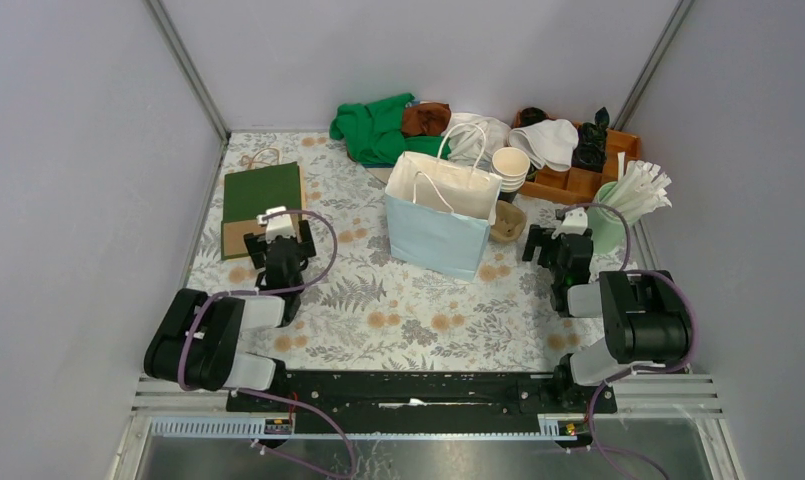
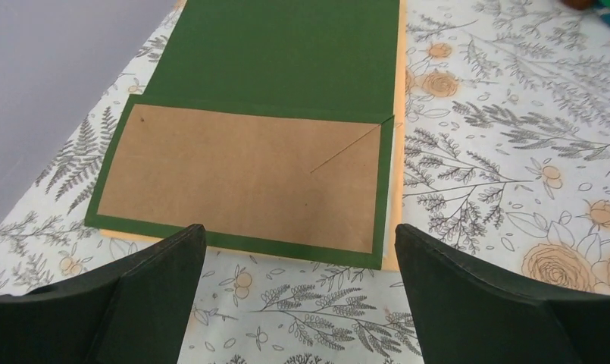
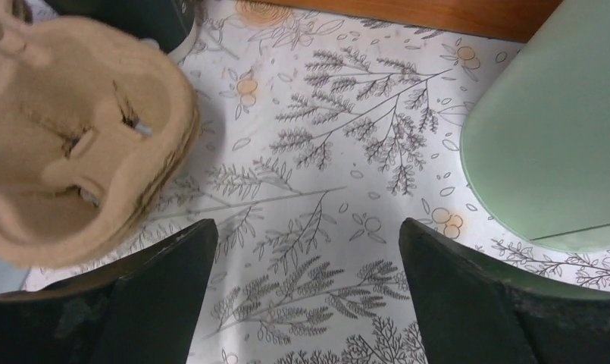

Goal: Pack the takeout coffee

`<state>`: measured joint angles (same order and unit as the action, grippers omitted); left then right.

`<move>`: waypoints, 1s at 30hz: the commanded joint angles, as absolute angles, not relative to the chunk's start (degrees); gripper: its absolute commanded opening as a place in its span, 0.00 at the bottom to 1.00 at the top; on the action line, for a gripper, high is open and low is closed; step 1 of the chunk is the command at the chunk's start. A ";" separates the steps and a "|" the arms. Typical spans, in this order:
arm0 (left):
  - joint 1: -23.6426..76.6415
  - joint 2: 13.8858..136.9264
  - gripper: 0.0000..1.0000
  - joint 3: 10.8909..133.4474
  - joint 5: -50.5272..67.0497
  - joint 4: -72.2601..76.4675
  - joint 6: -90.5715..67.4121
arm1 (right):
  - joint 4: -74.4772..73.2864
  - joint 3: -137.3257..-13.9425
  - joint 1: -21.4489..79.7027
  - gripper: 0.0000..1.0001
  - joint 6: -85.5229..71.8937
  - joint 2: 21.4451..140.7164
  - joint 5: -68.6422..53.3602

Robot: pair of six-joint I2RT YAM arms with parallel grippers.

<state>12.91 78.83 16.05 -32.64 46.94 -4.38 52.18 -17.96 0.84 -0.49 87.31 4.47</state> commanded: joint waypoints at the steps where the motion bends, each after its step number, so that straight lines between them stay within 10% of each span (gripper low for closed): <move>1: 9.07 81.38 0.99 12.65 -21.63 65.46 -3.07 | 67.74 -14.77 0.35 0.99 -0.26 88.66 -1.42; 30: 5.76 87.11 0.99 13.29 -10.56 69.93 -2.16 | 66.00 -15.68 0.35 1.00 -1.13 88.59 2.54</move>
<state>6.26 87.13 11.66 -11.88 67.11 -2.17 62.46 -14.52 0.32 -0.95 88.44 1.02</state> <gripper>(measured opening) 0.988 0.994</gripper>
